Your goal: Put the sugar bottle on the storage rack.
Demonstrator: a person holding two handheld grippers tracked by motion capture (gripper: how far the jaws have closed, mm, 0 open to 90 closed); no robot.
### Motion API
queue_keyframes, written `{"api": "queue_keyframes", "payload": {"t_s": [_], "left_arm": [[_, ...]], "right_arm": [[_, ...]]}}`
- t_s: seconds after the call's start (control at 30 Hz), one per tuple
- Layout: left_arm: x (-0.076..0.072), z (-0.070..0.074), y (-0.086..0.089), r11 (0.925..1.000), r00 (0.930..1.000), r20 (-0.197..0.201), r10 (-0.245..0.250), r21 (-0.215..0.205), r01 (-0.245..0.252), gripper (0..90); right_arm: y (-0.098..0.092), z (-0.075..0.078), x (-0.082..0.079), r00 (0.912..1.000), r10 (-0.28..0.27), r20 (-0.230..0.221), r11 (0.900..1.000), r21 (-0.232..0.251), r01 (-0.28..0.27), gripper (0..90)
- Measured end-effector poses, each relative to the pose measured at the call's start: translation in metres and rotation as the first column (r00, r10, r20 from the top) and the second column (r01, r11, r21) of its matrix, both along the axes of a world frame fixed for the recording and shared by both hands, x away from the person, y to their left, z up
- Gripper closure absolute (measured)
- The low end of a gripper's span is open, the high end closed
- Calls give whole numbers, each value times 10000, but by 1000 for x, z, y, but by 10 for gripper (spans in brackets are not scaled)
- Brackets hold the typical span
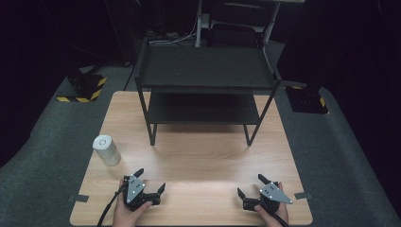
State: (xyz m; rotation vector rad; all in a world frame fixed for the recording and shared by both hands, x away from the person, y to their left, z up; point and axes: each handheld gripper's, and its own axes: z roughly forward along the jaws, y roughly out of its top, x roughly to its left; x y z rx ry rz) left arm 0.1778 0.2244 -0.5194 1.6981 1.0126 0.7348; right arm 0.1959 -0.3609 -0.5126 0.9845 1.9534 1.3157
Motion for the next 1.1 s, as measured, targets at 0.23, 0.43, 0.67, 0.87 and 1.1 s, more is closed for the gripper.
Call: {"api": "queue_keyframes", "payload": {"t_s": [0.23, 0.43, 0.67, 0.87, 1.1], "left_arm": [[-1, -1, 0, 9999, 9999, 119, -107, 125, 105, 5], [-2, -1, 0, 9999, 9999, 131, -82, 135, 80, 5], [-3, -1, -1, 9996, 9997, 218, -102, 262, 97, 5], [-4, -1, -1, 9995, 9996, 265, -131, 305, 123, 5], [-8, -1, 0, 9993, 9984, 520, -237, 315, 220, 5]], "right_arm": [[-2, 0, 1, 10000, 52, -18, 10000, 74, -52, 0], [-1, -1, 1, 10000, 48, 19, 10000, 70, -48, 0], [-3, -1, 1, 10000, 98, 12, 9998, 165, -98, 0], [-4, -1, 2, 9999, 146, 19, 9998, 159, -146, 0], [-4, -1, 2, 9998, 196, 10, 9997, 176, -196, 0]]}}
